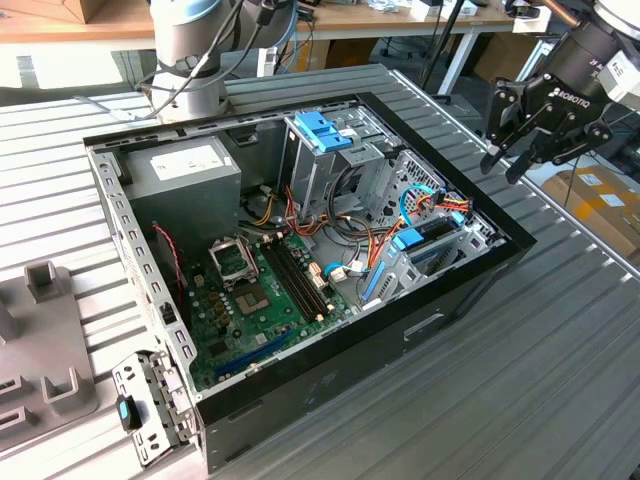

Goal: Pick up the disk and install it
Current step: 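Insert the first disk wire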

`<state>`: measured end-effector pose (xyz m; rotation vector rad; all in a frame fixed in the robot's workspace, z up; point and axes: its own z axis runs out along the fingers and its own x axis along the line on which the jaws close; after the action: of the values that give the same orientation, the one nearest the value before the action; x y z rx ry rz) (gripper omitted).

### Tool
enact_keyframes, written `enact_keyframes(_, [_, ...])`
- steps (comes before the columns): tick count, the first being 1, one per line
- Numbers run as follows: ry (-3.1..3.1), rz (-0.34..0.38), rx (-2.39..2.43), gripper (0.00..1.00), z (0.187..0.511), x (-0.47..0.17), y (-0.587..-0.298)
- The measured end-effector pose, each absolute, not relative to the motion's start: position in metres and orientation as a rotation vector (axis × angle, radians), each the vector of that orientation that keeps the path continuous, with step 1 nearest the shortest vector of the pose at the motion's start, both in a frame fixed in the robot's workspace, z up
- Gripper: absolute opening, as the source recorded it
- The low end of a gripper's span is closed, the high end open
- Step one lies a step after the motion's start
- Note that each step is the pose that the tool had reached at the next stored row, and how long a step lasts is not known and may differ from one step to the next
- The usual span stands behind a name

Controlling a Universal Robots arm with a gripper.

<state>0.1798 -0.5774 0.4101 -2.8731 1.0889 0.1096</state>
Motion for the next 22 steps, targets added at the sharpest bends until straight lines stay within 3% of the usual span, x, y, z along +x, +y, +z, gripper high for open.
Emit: enact_keyframes(22, [1.085,0.115,-2.864,0.42,0.4039,0.1714,-0.5812])
